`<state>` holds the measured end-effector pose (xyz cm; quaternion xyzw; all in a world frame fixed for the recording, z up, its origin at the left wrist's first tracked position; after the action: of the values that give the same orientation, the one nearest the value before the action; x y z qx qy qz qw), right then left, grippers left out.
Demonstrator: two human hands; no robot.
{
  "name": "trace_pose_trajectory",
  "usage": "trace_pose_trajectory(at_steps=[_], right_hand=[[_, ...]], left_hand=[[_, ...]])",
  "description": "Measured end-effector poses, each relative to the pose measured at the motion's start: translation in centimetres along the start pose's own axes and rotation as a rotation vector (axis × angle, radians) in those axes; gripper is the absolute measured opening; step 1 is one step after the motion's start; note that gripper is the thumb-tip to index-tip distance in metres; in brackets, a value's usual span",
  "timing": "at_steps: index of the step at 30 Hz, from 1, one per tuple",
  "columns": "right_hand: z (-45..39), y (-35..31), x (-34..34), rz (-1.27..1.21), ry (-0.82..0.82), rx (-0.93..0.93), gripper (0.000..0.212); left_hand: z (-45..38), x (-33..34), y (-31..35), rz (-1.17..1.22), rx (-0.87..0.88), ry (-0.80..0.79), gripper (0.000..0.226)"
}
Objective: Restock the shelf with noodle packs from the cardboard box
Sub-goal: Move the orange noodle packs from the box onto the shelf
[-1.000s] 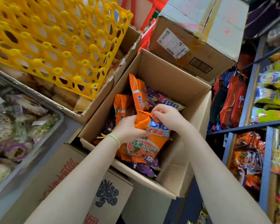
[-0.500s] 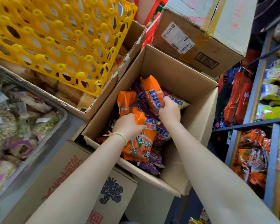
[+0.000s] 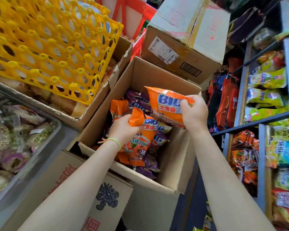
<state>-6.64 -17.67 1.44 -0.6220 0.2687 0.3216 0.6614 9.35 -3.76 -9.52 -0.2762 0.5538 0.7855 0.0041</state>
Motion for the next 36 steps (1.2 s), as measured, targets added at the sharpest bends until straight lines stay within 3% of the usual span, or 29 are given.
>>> trace_pose_trajectory(at_steps=[6, 10, 13, 15, 17, 20, 24, 29, 32, 36], right_hand=[[3.6, -1.0, -8.7, -0.344, 0.077, -0.077, 0.008], [5.8, -1.0, -13.7, -0.407, 0.163, -0.121, 0.007], [7.2, 0.1, -16.0, -0.557, 0.074, 0.007, 0.01], [8.3, 1.6, -17.8, -0.622, 0.037, 0.11, 0.013], [9.8, 3.7, -20.2, -0.585, 0.086, 0.176, 0.013], [12.7, 7.6, -24.5, -0.541, 0.213, 0.257, 0.008], [18.2, 12.9, -30.5, -0.534, 0.319, 0.327, 0.007], [27.2, 19.4, -39.8, -0.524, 0.554, 0.399, 0.013], [33.8, 22.9, -45.0, -0.517, 0.724, 0.441, 0.016], [43.1, 25.8, -49.5, -0.582, 0.947, 0.481, 0.015]], left_hand=[[1.7, -1.2, 5.5, 0.247, 0.09, 0.318, 0.013], [3.5, -1.6, 9.8, 0.401, 0.145, 0.334, 0.021], [5.1, -0.8, 13.6, 0.528, 0.205, 0.173, 0.028], [6.9, 1.0, 16.4, 0.692, 0.162, -0.058, 0.029], [9.2, 3.5, 19.0, 0.892, 0.073, -0.339, 0.04], [13.2, 7.9, 22.3, 0.925, -0.013, -0.595, 0.055], [19.4, 14.0, 26.1, 0.869, -0.074, -0.786, 0.068], [29.2, 20.0, 31.6, 0.784, 0.04, -1.081, 0.088], [36.6, 22.8, 34.4, 0.721, 0.202, -1.24, 0.079], [45.5, 25.6, 36.9, 0.705, 0.286, -1.213, 0.05]])
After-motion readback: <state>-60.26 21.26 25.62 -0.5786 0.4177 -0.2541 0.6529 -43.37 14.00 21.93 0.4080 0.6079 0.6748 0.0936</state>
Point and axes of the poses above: each hand's wrist, its own z-axis away from the middle knuckle, its own x-axis out of the palm, y = z × x, the point moved 2 cm from there along -z, towards the middle knuckle, and after that the axes turned 10 degrees about x, right-handed, at the moved point
